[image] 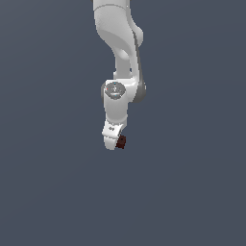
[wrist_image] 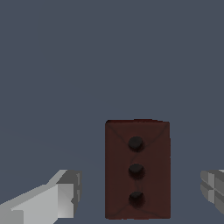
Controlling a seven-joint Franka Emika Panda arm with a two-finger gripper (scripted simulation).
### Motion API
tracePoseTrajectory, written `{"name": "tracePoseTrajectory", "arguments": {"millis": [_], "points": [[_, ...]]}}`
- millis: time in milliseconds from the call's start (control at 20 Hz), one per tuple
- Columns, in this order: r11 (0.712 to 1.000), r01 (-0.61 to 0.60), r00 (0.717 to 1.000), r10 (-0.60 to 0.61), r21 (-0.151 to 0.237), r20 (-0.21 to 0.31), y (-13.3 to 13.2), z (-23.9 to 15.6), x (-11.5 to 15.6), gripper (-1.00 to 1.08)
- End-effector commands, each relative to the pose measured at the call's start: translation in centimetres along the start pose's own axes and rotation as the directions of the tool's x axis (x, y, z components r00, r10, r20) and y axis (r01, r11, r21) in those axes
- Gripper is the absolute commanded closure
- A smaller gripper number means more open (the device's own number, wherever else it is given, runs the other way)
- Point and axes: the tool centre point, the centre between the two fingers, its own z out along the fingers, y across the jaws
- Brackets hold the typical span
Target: Pick up the object and move it to a goal position.
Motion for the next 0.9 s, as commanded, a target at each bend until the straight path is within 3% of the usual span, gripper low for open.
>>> {"name": "tracePoseTrajectory", "arguments": {"millis": [0,550,600,850], "points": [[1.000,0.001,1.000,-0.001,0.001,0.000,-0.1,0.9,0.0,-0.92],[1.000,0.005,1.000,-0.005,0.001,0.000,-0.1,4.3,0.0,-0.92],[1.000,0.005,1.000,-0.005,0.001,0.000,-0.1,4.3,0.0,1.08],[1.000,0.005,1.000,-0.005,0.001,0.000,-0.1,4.3,0.0,1.08]]}}
